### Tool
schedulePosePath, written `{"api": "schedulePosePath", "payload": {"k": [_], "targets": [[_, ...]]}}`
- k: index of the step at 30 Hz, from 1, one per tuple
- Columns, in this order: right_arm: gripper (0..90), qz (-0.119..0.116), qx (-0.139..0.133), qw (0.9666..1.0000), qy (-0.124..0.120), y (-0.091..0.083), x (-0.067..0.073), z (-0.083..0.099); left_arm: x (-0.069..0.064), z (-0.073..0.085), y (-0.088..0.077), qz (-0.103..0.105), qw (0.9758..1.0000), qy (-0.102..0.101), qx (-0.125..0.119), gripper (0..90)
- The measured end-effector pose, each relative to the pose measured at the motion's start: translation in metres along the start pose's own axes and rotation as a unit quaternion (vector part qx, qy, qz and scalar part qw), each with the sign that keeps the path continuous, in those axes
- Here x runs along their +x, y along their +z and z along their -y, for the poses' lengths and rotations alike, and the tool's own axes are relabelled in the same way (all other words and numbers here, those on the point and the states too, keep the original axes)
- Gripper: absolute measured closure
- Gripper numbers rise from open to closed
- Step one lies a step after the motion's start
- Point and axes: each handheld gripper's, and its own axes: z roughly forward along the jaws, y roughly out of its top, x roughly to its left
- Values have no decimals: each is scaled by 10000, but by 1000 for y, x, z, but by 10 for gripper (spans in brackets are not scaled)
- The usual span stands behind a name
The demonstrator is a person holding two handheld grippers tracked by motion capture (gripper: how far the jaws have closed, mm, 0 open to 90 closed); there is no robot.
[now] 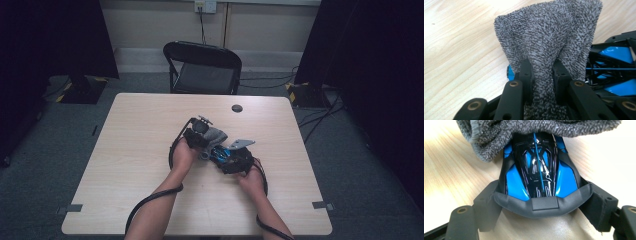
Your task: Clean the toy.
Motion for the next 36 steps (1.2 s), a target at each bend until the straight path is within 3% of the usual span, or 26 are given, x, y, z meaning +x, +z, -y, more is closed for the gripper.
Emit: {"api": "schedulePosePath", "payload": {"k": [36], "targets": [[244,-2,2,10000,0,0,0,0,22,-1,9,-264,9994,-161,150,736]]}}
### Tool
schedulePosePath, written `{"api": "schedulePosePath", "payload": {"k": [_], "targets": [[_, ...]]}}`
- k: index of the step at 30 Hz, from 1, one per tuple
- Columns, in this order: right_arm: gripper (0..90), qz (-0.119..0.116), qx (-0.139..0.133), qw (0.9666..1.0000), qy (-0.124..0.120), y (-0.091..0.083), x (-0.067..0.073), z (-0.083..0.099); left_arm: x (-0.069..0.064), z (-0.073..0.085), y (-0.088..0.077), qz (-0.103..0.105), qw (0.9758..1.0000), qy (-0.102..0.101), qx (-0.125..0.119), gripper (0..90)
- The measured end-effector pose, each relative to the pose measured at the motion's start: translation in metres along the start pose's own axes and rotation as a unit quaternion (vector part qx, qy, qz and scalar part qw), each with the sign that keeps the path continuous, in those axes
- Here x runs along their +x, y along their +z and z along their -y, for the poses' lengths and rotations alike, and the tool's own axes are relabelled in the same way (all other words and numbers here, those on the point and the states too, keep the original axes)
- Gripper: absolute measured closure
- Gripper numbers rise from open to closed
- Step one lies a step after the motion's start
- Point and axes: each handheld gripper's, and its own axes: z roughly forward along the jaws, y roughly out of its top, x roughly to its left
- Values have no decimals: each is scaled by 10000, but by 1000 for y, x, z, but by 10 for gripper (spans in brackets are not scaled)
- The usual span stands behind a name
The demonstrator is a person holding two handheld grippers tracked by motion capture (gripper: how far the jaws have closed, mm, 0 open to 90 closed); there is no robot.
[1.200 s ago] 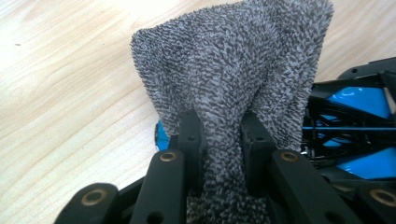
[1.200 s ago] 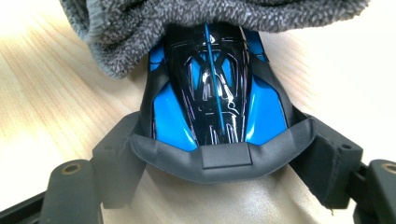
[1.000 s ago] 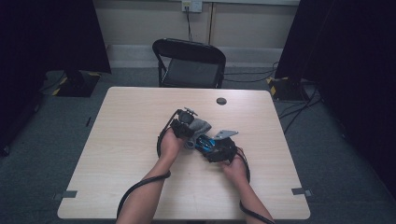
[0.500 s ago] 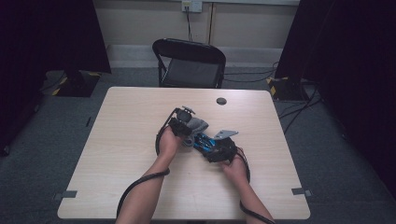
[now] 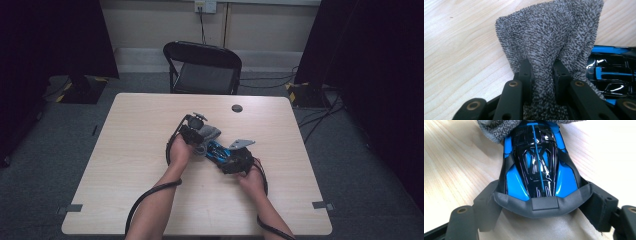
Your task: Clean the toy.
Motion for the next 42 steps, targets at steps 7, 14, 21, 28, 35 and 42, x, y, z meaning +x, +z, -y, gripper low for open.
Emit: {"api": "schedulePosePath", "payload": {"k": [7,14,21,28,35,42], "targets": [[244,-3,1,10000,5,0,0,0,5,3,1,-39,9999,-108,31,735],[244,1,0,10000,4,0,0,0,10,6,2,-76,9998,-169,-5,733],[244,0,0,10000,6,0,0,0,16,9,4,-184,9996,-199,45,731],[244,1,-2,10000,7,0,0,0,27,20,5,-268,9990,-356,80,726],[244,1,-3,10000,7,0,0,0,35,24,0,-337,9983,-471,32,724],[244,1,-2,10000,7,0,0,0,45,28,-18,-379,9980,-492,-110,725]]}}
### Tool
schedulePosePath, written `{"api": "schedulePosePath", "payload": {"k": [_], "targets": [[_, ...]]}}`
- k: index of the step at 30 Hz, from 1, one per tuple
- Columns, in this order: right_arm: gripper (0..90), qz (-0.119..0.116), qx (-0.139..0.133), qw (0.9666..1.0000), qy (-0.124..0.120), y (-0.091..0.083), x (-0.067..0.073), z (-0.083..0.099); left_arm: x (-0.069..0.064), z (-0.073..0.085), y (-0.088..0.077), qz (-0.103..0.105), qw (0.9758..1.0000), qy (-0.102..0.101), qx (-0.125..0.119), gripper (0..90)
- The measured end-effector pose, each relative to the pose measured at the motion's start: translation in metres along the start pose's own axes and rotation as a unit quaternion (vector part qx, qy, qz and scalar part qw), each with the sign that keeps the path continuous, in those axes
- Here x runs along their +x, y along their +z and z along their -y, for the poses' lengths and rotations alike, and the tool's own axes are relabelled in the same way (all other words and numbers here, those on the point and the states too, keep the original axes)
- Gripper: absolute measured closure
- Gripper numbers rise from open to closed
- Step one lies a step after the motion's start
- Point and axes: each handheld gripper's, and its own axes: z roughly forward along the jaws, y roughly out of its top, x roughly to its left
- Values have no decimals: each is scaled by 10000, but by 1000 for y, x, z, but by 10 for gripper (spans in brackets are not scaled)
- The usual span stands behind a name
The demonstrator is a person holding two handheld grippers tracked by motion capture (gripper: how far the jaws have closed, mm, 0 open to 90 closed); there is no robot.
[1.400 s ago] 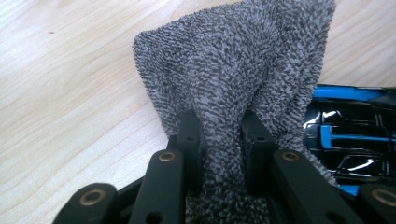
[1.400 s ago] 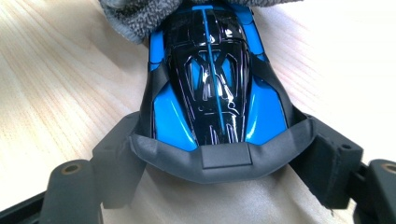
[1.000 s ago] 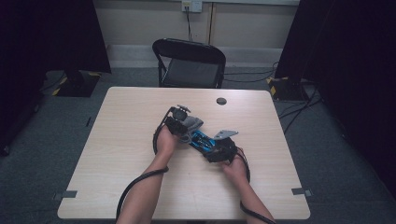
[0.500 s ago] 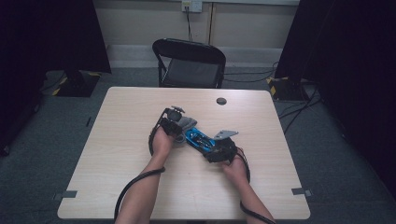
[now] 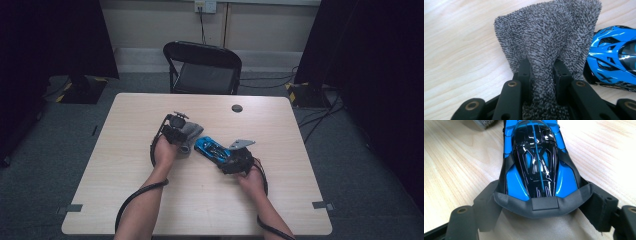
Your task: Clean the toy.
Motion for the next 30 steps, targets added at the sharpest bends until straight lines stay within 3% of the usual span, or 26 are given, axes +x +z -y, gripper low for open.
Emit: {"api": "schedulePosePath", "payload": {"k": [8,17,30], "targets": [[244,-1,1,10000,-1,0,0,0,-2,-2,-18,163,9996,-45,-214,725],[244,2,0,10000,0,0,0,0,-15,-6,-32,387,9983,89,-429,729],[244,3,-1,10000,-3,0,0,0,-49,-9,-32,721,9954,467,-415,740]]}}
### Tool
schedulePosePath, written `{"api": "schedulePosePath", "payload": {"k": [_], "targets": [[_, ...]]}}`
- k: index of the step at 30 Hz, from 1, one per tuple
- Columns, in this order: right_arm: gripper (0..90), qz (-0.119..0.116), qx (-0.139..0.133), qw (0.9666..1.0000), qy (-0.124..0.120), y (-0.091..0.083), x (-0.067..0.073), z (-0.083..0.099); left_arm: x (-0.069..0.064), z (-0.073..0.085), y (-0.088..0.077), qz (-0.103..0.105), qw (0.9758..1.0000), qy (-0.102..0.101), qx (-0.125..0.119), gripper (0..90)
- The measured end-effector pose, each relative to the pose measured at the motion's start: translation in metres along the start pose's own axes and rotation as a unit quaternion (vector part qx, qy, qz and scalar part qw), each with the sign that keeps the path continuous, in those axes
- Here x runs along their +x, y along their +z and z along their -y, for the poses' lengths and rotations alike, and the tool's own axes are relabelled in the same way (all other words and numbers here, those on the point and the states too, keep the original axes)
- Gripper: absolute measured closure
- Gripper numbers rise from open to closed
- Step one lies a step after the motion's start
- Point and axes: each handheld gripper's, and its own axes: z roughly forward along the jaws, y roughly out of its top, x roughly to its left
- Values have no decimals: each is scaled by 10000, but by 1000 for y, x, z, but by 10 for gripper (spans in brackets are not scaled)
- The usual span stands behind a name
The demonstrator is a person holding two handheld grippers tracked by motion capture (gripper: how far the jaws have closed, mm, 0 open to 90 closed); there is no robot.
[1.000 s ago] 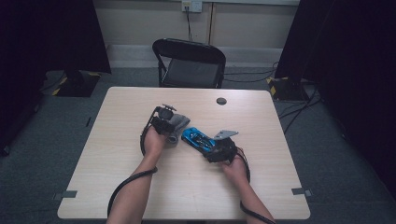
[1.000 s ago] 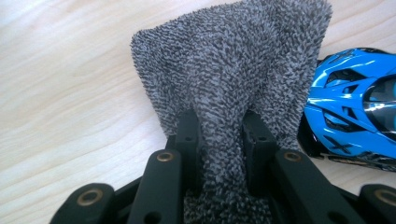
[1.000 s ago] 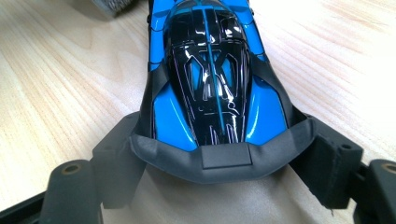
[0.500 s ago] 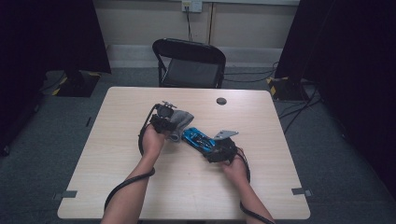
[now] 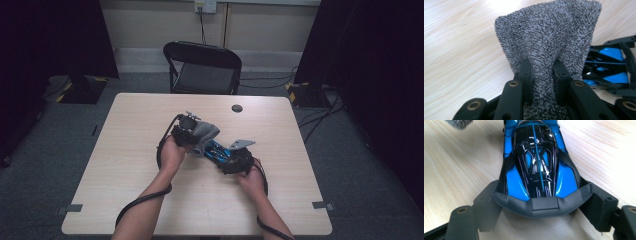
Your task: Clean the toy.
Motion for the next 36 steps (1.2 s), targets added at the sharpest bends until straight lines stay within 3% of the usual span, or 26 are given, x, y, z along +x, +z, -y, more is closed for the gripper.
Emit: {"api": "schedulePosePath", "payload": {"k": [20,28,32,36], "targets": [[244,1,3,10000,-4,0,0,0,-49,-7,14,432,9978,495,104,755],[244,7,-7,10000,-1,0,0,0,-72,-7,20,662,9944,781,253,755],[244,8,-2,10000,7,0,0,0,-80,-7,27,599,9910,1108,462,755],[244,10,-2,10000,14,0,0,0,-80,-8,29,570,9904,1148,523,755]]}}
